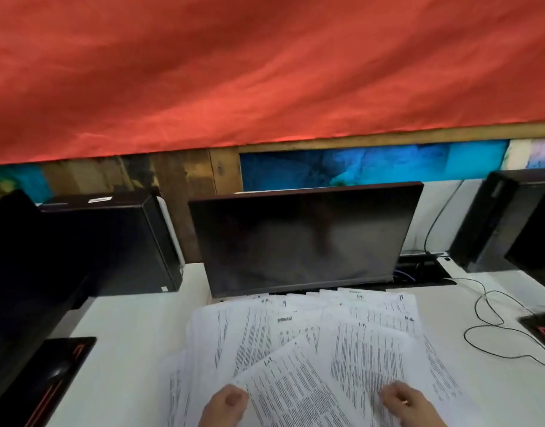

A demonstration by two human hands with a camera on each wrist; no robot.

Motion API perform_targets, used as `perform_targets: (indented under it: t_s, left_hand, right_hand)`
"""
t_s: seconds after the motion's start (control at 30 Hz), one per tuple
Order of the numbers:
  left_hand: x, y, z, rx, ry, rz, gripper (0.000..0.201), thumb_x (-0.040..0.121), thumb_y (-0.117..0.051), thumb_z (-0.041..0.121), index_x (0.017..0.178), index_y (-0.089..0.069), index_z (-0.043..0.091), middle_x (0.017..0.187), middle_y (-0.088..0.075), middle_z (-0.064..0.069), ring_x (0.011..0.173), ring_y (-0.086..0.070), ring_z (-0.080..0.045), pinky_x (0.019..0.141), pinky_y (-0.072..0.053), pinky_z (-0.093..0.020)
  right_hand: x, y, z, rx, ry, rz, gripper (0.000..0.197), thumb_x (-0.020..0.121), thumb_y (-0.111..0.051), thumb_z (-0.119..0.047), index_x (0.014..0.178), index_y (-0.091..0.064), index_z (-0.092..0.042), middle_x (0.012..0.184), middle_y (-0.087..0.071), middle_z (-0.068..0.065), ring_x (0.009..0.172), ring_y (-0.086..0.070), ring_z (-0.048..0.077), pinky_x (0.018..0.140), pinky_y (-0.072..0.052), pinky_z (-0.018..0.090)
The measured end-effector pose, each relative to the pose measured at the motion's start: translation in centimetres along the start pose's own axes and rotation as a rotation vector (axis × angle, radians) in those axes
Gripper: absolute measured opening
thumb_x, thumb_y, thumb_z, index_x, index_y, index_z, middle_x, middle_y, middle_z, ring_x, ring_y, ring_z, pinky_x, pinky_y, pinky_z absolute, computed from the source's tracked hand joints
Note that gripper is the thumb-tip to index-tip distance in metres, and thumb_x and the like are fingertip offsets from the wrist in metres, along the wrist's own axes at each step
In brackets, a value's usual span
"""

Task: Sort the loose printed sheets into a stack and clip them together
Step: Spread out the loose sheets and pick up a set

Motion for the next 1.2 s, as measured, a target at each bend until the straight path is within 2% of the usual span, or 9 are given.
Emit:
perform_targets:
  t_s: [0.37, 0.47, 0.6, 0.67, 0.73, 0.8, 0.9, 1.07, 1.2]
  left_hand:
    - [2.4, 2.6, -0.6, 0.106, 0.454, 0.147, 0.079, 0.08, -0.059, 0.035, 0.143, -0.018, 0.012, 0.14, -0.026, -0.017, 0.122, -0.044, -0.037, 0.101, -0.042, -0.039]
    - [3.2, 1.4, -0.8, -0.122, 0.495, 0.09, 0.078, 0.072, -0.059, 0.023, 0.14, -0.023, 0.008, 0.119, -0.05, -0.022, 0.097, -0.058, -0.035, 0.084, -0.053, -0.041]
    - [3.2, -1.1, 4.1, -0.392, 0.301, -0.022, 0.014, 0.082, -0.045, -0.006, 0.091, -0.054, 0.001, 0.057, -0.054, -0.011, 0.052, -0.053, -0.021, 0.046, -0.043, -0.019]
    - [3.3, -2.9, 6.8, -0.351, 0.17, -0.129, 0.026, 0.086, -0.041, -0.01, 0.086, -0.061, 0.007, 0.079, -0.064, -0.008, 0.071, -0.06, -0.021, 0.06, -0.05, -0.024]
    - [3.2, -3.4, 8.4, -0.22, 0.067, -0.14, 0.034, 0.089, -0.046, 0.0, 0.12, -0.054, 0.013, 0.124, -0.056, -0.01, 0.105, -0.056, -0.022, 0.091, -0.047, -0.03]
    - [3.0, -2.4, 7.7, -0.04, 0.133, -0.059, 0.056, 0.09, -0.049, 0.013, 0.143, -0.032, 0.016, 0.143, -0.04, -0.011, 0.115, -0.051, -0.025, 0.092, -0.042, -0.031]
    - [2.4, -2.1, 5.7, 0.011, 0.32, -0.046, 0.067, 0.088, -0.047, 0.023, 0.147, -0.02, 0.01, 0.148, -0.031, -0.015, 0.129, -0.041, -0.033, 0.1, -0.038, -0.039]
    - [2.7, -4.1, 5.0, -0.043, 0.359, -0.166, 0.087, 0.083, -0.06, 0.033, 0.149, -0.009, 0.009, 0.154, -0.022, -0.014, 0.138, -0.03, -0.034, 0.109, -0.032, -0.044]
    - [3.3, -4.3, 3.9, -0.119, 0.33, -0.166, 0.1, 0.076, -0.067, 0.036, 0.151, -0.006, 0.013, 0.158, -0.012, -0.009, 0.145, -0.018, -0.031, 0.116, -0.024, -0.048]
  right_hand:
    - [-0.8, -3.2, 2.3, 0.114, -0.527, 0.176, 0.067, 0.081, -0.067, -0.023, 0.139, -0.038, -0.005, 0.136, -0.04, 0.027, 0.115, -0.049, 0.042, 0.098, -0.043, 0.043]
    - [-1.0, -4.9, 2.2, 0.316, -0.554, 0.111, 0.073, 0.079, -0.068, -0.019, 0.14, -0.031, -0.006, 0.12, -0.054, 0.027, 0.097, -0.059, 0.036, 0.087, -0.048, 0.04]
    - [-0.1, -6.7, 1.8, 0.362, -0.484, 0.036, 0.077, 0.064, -0.071, -0.037, 0.127, -0.044, -0.002, 0.097, -0.057, 0.015, 0.065, -0.051, 0.018, 0.067, -0.042, 0.03]
    - [-0.8, -6.3, 0.5, 0.263, -0.44, 0.038, 0.049, 0.075, -0.068, -0.033, 0.114, -0.051, -0.009, 0.104, -0.056, 0.012, 0.074, -0.055, 0.017, 0.074, -0.046, 0.032]
    - [-1.4, -6.4, -0.2, 0.26, -0.437, 0.029, 0.043, 0.078, -0.067, -0.027, 0.115, -0.05, -0.015, 0.108, -0.055, 0.011, 0.085, -0.056, 0.022, 0.082, -0.049, 0.036]
    - [-1.3, -6.7, 0.1, 0.304, -0.45, 0.067, 0.053, 0.072, -0.069, -0.022, 0.12, -0.048, -0.012, 0.11, -0.055, 0.015, 0.089, -0.055, 0.028, 0.084, -0.05, 0.039]
    - [-0.2, -8.5, 1.8, 0.522, -0.451, 0.054, 0.069, 0.052, -0.075, -0.014, 0.114, -0.045, -0.012, 0.094, -0.058, 0.017, 0.077, -0.06, 0.029, 0.077, -0.053, 0.045]
    - [-1.2, -11.0, -0.6, 0.589, -0.386, -0.119, 0.071, 0.07, -0.061, 0.013, 0.134, -0.033, 0.004, 0.12, -0.055, 0.028, 0.107, -0.058, 0.041, 0.095, -0.048, 0.055]
    - [-2.7, -9.4, -4.7, 0.433, -0.177, -0.231, 0.046, 0.082, -0.046, 0.017, 0.119, -0.055, -0.009, 0.108, -0.065, 0.012, 0.099, -0.061, 0.029, 0.073, -0.053, 0.032]
Point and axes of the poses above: each hand's wrist, its own x-axis towards the middle knuckle, its own y-axis out of the back of the hand, z = x × y, the point moved 9 cm from there along x, towards the middle knuckle
